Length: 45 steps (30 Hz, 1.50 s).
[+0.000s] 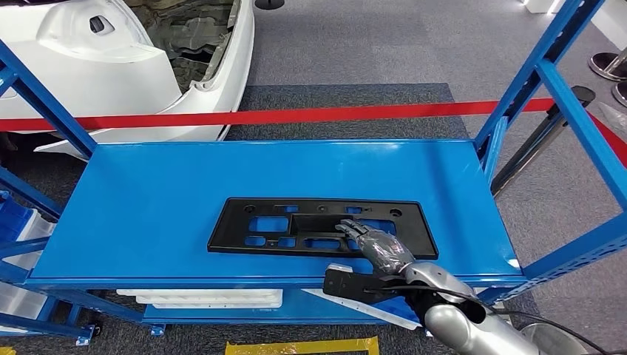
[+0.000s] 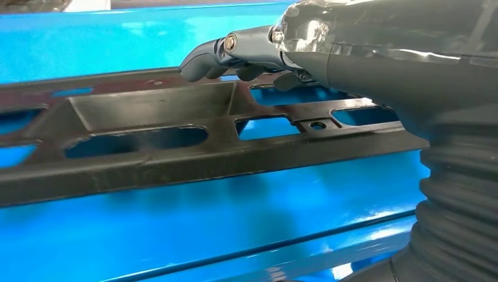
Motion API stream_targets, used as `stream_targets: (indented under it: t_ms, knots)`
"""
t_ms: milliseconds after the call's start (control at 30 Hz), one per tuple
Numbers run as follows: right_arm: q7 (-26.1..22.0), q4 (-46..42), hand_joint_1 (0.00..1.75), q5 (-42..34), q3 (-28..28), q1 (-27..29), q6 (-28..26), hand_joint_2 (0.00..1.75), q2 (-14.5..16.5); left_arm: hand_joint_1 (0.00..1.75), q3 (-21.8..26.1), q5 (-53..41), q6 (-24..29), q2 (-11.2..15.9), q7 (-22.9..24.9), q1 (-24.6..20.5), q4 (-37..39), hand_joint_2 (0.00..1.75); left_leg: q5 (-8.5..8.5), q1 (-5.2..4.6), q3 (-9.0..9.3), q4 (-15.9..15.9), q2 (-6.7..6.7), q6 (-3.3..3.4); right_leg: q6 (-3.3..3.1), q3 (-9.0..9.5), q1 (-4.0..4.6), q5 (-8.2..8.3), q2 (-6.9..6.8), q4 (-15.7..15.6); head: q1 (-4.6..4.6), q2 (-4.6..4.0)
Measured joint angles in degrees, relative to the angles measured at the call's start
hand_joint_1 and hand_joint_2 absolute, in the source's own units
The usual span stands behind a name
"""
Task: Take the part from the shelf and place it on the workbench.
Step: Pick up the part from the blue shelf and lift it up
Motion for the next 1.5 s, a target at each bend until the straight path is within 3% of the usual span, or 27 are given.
stream_targets:
  t_ms: [333,700,1000,1233,1500]
  knots:
    - [1.8,0.0,0.00,3.1,0.8,-0.5,0.9,1.75,-0.1,0.00,0.0,-0.1,0.0,0.0,0.3,0.0,0.0,0.00,0.02,0.00,0.05,0.0,0.00,-0.03,0.00,0.05,0.00,0.00,0.00,0.0,-0.01,0.01]
    - [6.2,0.4,0.00,15.5,1.6,-1.5,1.3,1.75,-0.1,0.00,0.6,-0.4,0.5,-0.3,1.2,-0.3,0.0,0.00,0.06,0.00,0.09,0.0,0.00,-0.09,-0.01,0.09,0.00,0.01,-0.01,0.0,-0.01,0.00]
    - [6.5,0.6,0.00,16.7,1.6,-1.5,1.3,1.75,-0.1,0.00,0.8,-0.4,0.5,-0.3,1.3,-0.3,0.0,0.00,0.06,0.00,0.09,0.0,0.00,-0.09,-0.01,0.09,0.00,0.01,-0.01,0.0,-0.01,0.00]
    - [7.1,4.3,0.00,24.2,1.7,-1.6,0.2,1.75,0.0,0.00,1.4,-0.1,0.6,-0.4,1.2,-0.3,0.0,0.00,0.06,0.00,0.11,0.0,-0.01,-0.09,-0.01,0.13,0.00,0.01,-0.02,0.0,-0.01,0.00]
    - [7.3,7.6,0.00,26.3,1.7,-1.8,-2.5,1.75,0.5,0.00,1.7,-0.1,0.6,-0.4,1.2,-0.3,0.0,0.00,0.06,0.01,0.17,0.0,-0.01,-0.09,-0.01,0.18,0.01,0.01,-0.02,0.0,-0.01,0.01]
